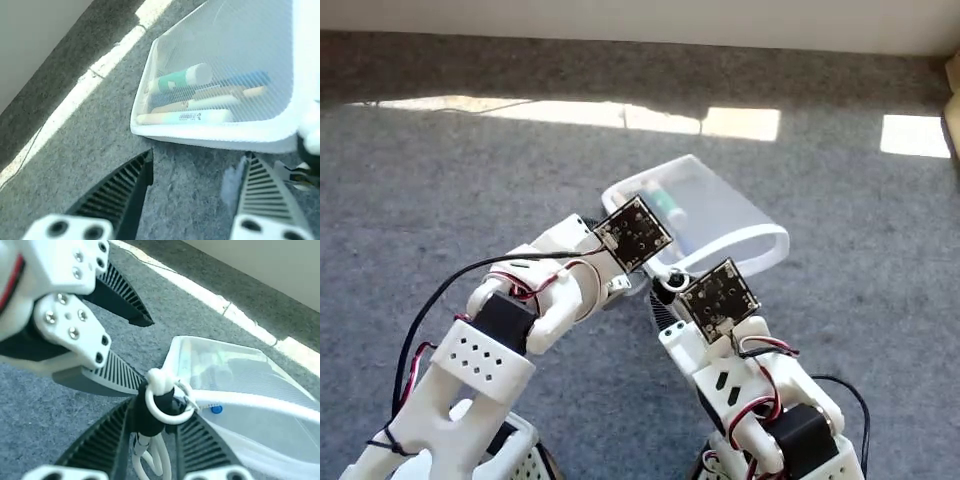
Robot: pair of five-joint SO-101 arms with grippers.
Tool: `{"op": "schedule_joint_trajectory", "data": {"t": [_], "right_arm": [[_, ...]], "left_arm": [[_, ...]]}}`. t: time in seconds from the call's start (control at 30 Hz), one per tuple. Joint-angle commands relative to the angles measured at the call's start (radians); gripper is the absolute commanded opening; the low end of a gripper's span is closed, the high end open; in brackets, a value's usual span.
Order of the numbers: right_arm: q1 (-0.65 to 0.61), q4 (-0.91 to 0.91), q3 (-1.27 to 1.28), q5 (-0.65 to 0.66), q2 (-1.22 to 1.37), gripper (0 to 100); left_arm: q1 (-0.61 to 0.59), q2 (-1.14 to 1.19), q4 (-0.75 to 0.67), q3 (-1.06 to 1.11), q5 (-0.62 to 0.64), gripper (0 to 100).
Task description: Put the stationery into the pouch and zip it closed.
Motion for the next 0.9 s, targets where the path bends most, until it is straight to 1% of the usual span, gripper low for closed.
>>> {"op": "schedule_joint_trajectory", "data": {"t": [0.0, 0.17, 0.3, 0.63, 0.87], "right_arm": [[0.010, -0.004, -0.053, -0.009, -0.008, 0.5], [0.012, -0.004, -0.053, -0.011, -0.008, 0.5], [0.012, -0.004, -0.053, -0.011, -0.008, 0.5], [0.012, -0.004, -0.053, -0.011, -0.008, 0.5], [0.008, -0.001, -0.053, -0.011, -0.008, 0.5]], "left_arm": [[0.039, -0.007, -0.058, -0.008, 0.040, 27], [0.101, -0.015, -0.150, 0.077, 0.041, 27], [0.099, -0.015, -0.233, 0.131, 0.041, 27], [0.102, -0.016, -0.245, 0.131, 0.043, 27], [0.142, -0.007, -0.321, 0.139, 0.041, 27]]}}
